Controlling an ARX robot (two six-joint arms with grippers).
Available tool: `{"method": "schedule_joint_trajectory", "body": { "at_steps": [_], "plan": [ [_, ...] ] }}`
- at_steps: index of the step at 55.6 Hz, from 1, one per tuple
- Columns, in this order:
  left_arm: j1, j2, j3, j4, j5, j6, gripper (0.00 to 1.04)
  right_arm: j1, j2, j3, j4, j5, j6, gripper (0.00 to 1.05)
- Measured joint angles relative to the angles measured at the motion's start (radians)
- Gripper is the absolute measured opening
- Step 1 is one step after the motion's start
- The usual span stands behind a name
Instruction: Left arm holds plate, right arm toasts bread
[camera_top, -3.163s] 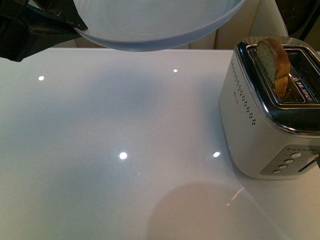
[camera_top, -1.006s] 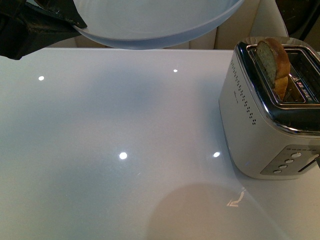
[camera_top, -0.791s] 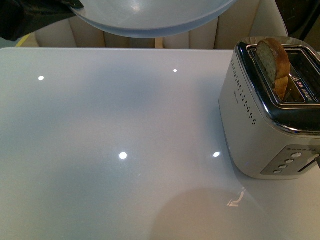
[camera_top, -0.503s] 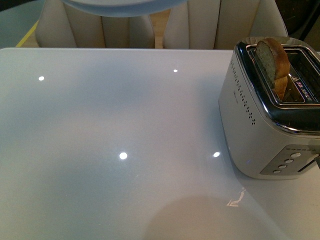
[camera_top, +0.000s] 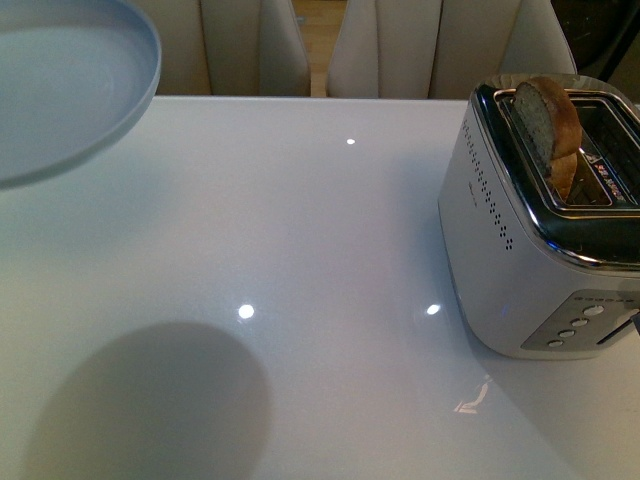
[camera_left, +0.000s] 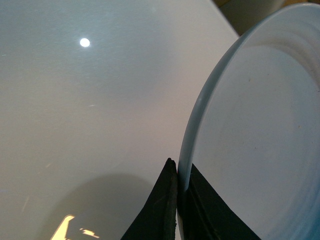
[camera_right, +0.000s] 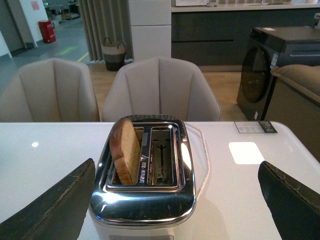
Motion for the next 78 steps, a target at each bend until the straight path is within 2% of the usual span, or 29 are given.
{"method": "schedule_joint_trajectory", "body": {
  "at_steps": [5,10,26,47,78],
  "plan": [
    [0.082,0.100,-0.055,0.095,0.026,0.087,0.03,0.000,0.000,0.000,0.000,0.000,0.000,0.96],
    [0.121,0.180,-0.092,0.188,0.052,0.120,0.03,0.000,0.000,0.000,0.000,0.000,0.000,0.96],
    [0.161,0.507,-0.093,0.377,0.076,0.216,0.03,0.000,0.000,0.000,0.000,0.000,0.000,0.96],
    [0.158,0.758,0.021,0.440,0.119,0.315,0.03,0.000,0.000,0.000,0.000,0.000,0.000,0.96],
    [0.146,0.831,0.027,0.489,0.092,0.360,0.03,0.000,0.000,0.000,0.000,0.000,0.000,0.96]
  ]
}}
